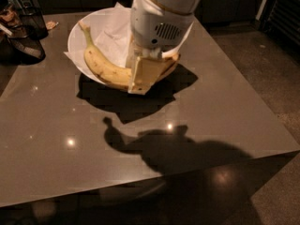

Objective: Pick banana from white bowl

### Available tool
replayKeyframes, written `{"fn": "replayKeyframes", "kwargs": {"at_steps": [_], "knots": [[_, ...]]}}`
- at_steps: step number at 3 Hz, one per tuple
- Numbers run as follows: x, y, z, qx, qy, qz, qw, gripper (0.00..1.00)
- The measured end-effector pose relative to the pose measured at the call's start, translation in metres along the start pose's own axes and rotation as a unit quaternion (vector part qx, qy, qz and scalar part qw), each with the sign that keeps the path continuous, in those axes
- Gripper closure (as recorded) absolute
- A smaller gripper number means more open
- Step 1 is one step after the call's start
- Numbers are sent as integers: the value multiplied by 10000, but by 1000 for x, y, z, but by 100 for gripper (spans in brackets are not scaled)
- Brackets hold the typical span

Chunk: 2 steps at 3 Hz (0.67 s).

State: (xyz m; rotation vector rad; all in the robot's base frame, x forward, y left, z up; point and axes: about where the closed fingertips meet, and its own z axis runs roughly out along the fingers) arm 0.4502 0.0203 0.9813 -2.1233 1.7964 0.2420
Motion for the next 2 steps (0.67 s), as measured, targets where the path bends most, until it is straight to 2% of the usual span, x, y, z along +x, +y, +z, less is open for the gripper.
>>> {"fn": "replayKeyframes", "kwargs": {"at_steps": [1,2], "knots": [[1,30,10,-160,-66,132,9998,100],[3,32,12,-194,-53,143,9997,100]]}}
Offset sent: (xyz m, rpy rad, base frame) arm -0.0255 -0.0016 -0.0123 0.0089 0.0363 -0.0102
